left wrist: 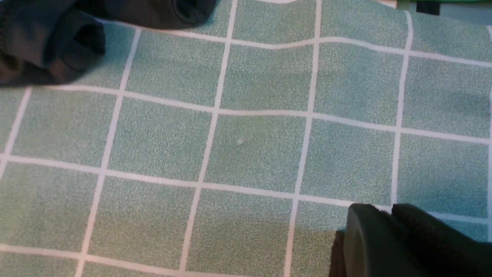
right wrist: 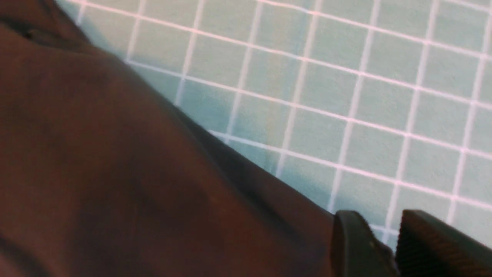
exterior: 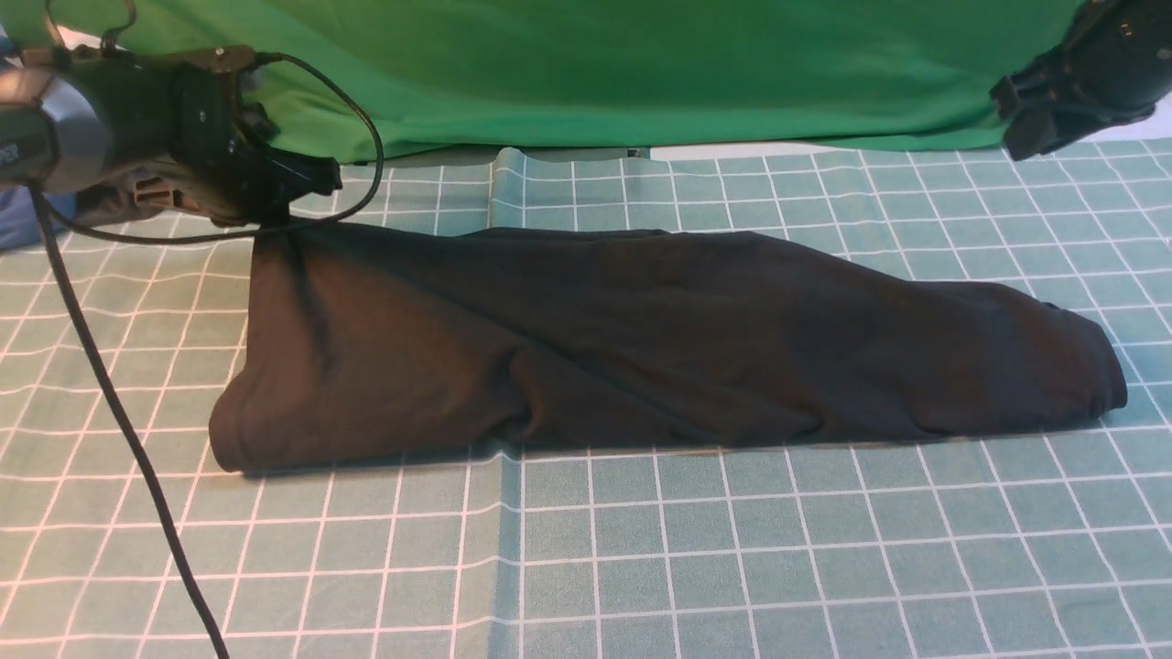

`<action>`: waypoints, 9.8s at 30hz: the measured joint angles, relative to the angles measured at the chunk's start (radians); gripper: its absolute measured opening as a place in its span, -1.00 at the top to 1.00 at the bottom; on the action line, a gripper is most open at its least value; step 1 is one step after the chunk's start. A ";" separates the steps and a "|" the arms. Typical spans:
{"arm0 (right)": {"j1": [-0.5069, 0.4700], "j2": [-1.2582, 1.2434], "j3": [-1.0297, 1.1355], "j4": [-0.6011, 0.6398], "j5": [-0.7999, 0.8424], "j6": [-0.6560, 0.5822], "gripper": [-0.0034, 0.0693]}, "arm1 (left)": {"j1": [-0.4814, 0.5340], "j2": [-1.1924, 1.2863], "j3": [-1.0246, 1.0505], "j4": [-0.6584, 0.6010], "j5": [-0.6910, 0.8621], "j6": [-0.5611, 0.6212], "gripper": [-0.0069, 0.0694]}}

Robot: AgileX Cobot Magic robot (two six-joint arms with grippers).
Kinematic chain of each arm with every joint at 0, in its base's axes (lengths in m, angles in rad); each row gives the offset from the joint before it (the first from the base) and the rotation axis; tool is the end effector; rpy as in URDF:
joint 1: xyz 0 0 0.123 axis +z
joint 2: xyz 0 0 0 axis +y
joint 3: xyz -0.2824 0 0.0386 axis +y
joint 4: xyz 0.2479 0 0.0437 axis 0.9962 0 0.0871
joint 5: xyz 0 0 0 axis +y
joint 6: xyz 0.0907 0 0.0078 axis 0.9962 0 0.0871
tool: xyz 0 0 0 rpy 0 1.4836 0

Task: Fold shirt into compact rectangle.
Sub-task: 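Pull the folded dark garment lengthwise by its ends to straighten it flat on the table, then fold the right end of the dark garment over onto its left end with the right gripper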

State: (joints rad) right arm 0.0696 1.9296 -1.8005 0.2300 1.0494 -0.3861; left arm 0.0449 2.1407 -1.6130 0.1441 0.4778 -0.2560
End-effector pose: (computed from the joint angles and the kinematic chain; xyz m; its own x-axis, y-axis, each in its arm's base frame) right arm 0.4265 0.0478 0.3065 -0.8048 -0.3182 -0.5010 -0.3900 0.9199 0.0422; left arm 0.4757 0.0274 0.1808 -0.7739 -0.1621 -0.6122 -0.1852 0.9823 -0.0260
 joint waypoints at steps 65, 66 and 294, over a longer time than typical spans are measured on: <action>0.170 0.082 -0.203 0.056 -0.097 -0.113 0.17 | -0.005 -0.114 -0.270 0.075 0.517 0.030 -0.13; 0.163 0.040 -0.203 0.049 -0.055 -0.112 0.31 | -0.005 -0.133 -0.270 0.026 0.564 0.059 -0.03; -0.256 -0.240 0.657 -0.119 -0.150 0.180 0.75 | -0.005 -1.136 0.778 -0.371 0.418 0.256 0.80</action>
State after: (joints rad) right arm -0.1867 1.6894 -1.1431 0.1105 0.8992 -0.2065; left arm 0.0396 1.0047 -0.8347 -0.2266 0.8955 0.0000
